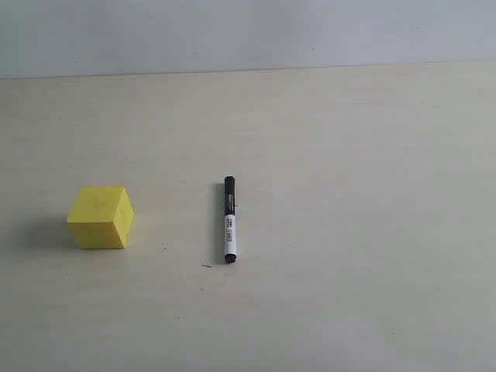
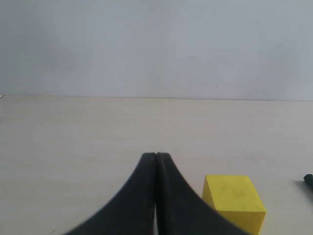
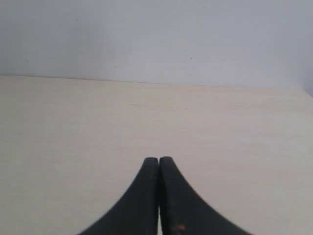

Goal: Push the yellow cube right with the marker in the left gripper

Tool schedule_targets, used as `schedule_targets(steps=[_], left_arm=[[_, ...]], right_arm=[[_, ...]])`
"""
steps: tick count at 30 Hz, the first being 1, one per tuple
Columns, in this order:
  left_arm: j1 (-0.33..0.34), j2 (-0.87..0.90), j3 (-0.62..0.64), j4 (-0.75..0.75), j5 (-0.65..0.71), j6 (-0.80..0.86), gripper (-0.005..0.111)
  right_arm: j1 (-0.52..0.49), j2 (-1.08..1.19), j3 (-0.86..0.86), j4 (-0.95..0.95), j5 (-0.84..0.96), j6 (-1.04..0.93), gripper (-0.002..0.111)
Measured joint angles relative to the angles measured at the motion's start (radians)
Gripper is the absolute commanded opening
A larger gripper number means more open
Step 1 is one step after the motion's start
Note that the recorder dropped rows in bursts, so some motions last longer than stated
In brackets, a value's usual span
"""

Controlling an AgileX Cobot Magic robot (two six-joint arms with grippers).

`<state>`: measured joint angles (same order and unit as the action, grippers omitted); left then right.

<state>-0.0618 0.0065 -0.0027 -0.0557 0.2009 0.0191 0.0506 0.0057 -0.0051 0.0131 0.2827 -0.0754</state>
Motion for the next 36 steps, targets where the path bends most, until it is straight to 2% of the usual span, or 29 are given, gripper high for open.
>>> schedule_targets(steps=[29, 32, 36], left_arm=[[0.0, 0.0, 0.0, 0.0, 0.0, 0.0, 0.0], [0.0, 0.0, 0.003, -0.042, -0.098, -0.065, 0.0], [0.0, 0.0, 0.002, -0.181, -0.304, -0.347, 0.0]], right_arm=[[0.0, 0.0, 0.0, 0.0, 0.0, 0.0, 0.0], [0.0, 0.0, 0.0, 0.0, 0.0, 0.0, 0.0], [0.0, 0.0, 0.0, 0.0, 0.0, 0.0, 0.0]])
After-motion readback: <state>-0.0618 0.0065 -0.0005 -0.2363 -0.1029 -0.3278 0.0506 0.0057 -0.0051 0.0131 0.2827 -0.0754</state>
